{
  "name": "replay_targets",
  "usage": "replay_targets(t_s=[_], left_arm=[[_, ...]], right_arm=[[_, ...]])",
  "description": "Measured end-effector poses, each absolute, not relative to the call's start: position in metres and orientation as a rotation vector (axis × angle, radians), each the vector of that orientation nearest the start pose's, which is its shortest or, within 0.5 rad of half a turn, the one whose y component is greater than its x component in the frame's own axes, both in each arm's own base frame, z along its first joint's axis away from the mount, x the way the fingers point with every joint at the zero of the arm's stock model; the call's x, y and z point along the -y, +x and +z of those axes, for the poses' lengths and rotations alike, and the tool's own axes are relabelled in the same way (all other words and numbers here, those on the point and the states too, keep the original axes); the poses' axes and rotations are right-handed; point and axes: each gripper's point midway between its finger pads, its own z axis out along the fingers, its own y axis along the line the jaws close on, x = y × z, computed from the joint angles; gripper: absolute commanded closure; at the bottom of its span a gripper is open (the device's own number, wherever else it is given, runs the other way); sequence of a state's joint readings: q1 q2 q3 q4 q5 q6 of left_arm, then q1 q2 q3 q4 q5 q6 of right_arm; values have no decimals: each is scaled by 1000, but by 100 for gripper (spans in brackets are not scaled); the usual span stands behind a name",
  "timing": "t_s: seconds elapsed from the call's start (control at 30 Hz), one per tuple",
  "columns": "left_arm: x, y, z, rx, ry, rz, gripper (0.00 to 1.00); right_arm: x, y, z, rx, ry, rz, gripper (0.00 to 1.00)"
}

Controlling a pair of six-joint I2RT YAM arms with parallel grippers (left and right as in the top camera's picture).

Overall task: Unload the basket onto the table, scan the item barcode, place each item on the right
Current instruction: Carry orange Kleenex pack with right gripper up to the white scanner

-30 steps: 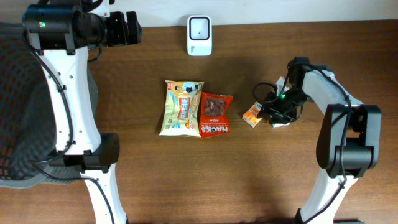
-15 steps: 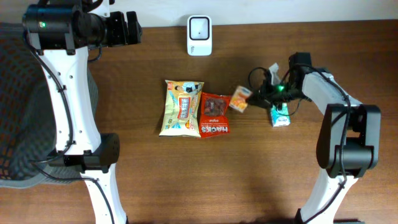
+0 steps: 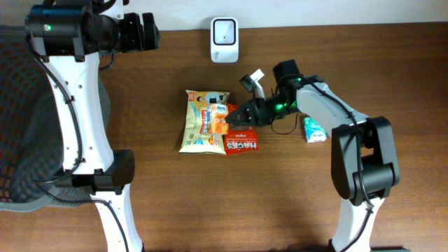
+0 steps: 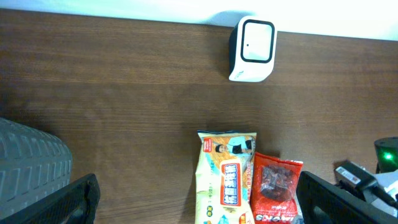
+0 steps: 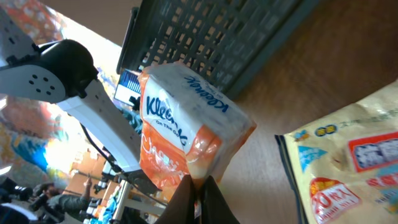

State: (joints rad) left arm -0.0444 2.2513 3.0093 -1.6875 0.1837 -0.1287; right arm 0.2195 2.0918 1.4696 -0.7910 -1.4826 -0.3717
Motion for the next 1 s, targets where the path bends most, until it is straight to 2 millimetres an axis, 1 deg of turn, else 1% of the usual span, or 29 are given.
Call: replay_targets(t_s=[0.03,0.07,0.1,0.13,0.17,0.2,0.23,0.27,0.3,0.33,0.37,0.4,0.43,0.47,0.5,0.53,0.57,0.6,0.63,0.67,0.7,0.73,0.77,0.8,0.9,0.97,1.0], left_arm=[[52,466,336,-2503,-29,-301,1],[52,466,336,-2503,-29,-302,1],[52,466,336,-2504,-29,-301,1],[52,466,336,-2504,-29,-301,1],[52,466,336,-2503,-29,-301,1],[52,466,336,-2504,-29,-302,1],[52,466,336,-2504,-29,-301,1],[52,466,336,-2504,-29,-301,1],[52,466,336,-2503,-29,-301,1],[52,466,336,-2503,-29,-302,1],[52,466,336,-2502,-29,-302,1],[52,466,336,-2504,-29,-302,1],[52,466,336,-2502,-29,-302,1],[52,466,336,-2503,-29,-302,1],[52,466,336,-2502,-29,-302,1],[52,466,336,-2502,-29,-301,1],[52,466,336,-2503,-29,-301,1],[52,466,336,-2503,-29,-301,1],[52,466,336,-2503,-29,-301,1],[52,466,336,-2503,-29,-302,1],[52,466,336,-2503,-29,-301,1],[52,466,336,-2503,-29,-301,1],[52,466,336,-2503,-29,-301,1],[52,466,336,-2503,-29,-302,1],[52,466,336,-2503,-29,-301,1],[52,466,336,-2503,-29,-302,1],[52,466,336,-2503,-29,-302,1]], right_arm=[[-249,361,156,-2054,-757,1923,96],[-242,376,143,-2179,-688,1820,96],[-233,395,122,-2376,-551,1653,96],[-227,414,117,-2455,-474,1514,96],[-214,443,111,-2549,-352,1280,96],[-200,480,125,-2546,-258,1036,96],[-188,514,147,-2475,-202,847,95],[-175,538,166,-2415,-143,692,88],[-164,547,171,-2403,-87,579,82],[-159,545,167,-2429,-71,538,77],[-156,537,159,-2480,-54,519,53],[-158,527,153,-2523,-71,540,32],[-168,497,141,-2634,-145,638,23],[-172,488,138,-2659,-177,671,21],[-174,466,130,-2745,-219,702,19],[-181,459,127,-2752,-276,726,19],[-190,453,126,-2748,-330,753,11],[-199,448,124,-2747,-376,772,9],[-210,442,120,-2751,-423,792,9],[-225,435,110,-2757,-475,824,13],[-235,431,94,-2775,-501,845,25],[-239,431,84,-2778,-519,852,26],[-241,431,75,-2781,-539,855,28],[-241,431,70,-2780,-557,861,34],[-243,430,69,-2768,-589,869,34],[-243,428,56,-2792,-591,883,38],[-244,427,48,-2804,-595,894,57]])
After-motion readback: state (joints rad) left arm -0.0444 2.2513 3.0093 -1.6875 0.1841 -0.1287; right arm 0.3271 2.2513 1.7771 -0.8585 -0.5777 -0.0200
